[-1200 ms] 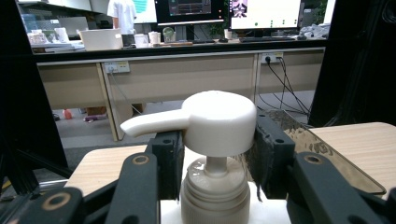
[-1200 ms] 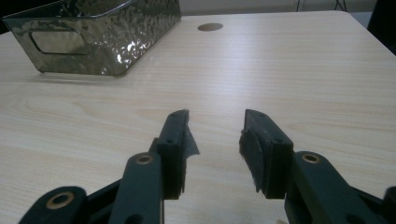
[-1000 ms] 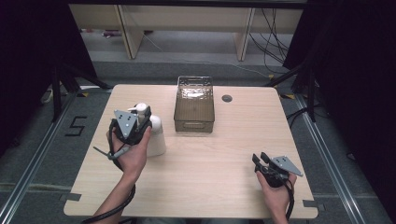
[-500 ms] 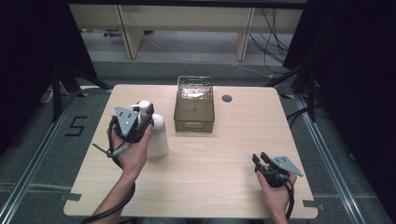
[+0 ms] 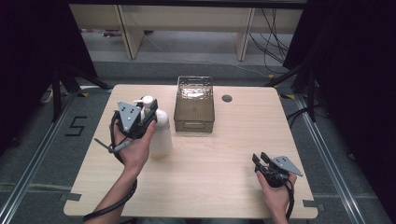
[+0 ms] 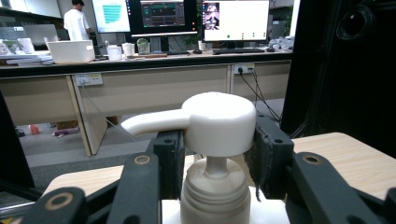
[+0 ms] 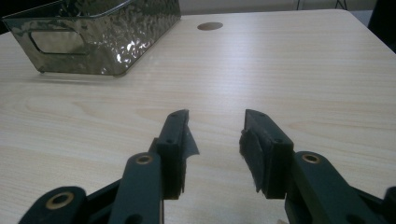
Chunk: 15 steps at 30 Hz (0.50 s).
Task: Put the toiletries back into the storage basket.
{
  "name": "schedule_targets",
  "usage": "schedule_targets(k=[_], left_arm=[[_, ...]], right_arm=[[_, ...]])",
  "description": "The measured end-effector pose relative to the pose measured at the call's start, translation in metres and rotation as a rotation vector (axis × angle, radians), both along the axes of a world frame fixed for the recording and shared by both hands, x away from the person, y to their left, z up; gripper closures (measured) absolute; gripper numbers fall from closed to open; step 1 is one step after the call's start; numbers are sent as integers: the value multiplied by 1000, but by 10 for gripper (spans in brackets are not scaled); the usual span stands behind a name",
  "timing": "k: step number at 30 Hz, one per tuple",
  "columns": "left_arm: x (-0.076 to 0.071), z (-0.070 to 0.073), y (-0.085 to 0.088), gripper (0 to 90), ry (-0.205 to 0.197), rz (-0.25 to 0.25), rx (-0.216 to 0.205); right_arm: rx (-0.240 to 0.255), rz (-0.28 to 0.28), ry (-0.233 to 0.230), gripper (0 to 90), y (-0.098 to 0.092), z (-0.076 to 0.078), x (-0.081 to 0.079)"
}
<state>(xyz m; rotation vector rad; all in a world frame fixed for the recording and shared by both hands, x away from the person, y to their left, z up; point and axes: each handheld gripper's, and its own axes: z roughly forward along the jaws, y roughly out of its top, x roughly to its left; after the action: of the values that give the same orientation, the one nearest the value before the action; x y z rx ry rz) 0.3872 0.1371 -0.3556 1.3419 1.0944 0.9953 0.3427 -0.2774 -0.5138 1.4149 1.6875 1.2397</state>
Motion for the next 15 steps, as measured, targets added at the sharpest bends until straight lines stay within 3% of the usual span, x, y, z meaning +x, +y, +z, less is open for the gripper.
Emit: schedule_targets(k=[4, 6, 8, 11, 15], left_arm=[[1, 2, -2, 595, -2, -7, 3], [2, 3, -4, 595, -7, -13, 0], [3, 4, -6, 595, -8, -17, -2], [4, 6, -8, 595, -11, -25, -4], [5, 9, -11, 595, -16, -33, -7]], right_arm=[[39, -13, 19, 611, 3, 0, -1], [24, 0, 8, 611, 1, 0, 0], [40, -15, 14, 611, 3, 0, -1], [11, 1, -3, 611, 1, -1, 1], [17, 9, -4, 611, 1, -1, 1]])
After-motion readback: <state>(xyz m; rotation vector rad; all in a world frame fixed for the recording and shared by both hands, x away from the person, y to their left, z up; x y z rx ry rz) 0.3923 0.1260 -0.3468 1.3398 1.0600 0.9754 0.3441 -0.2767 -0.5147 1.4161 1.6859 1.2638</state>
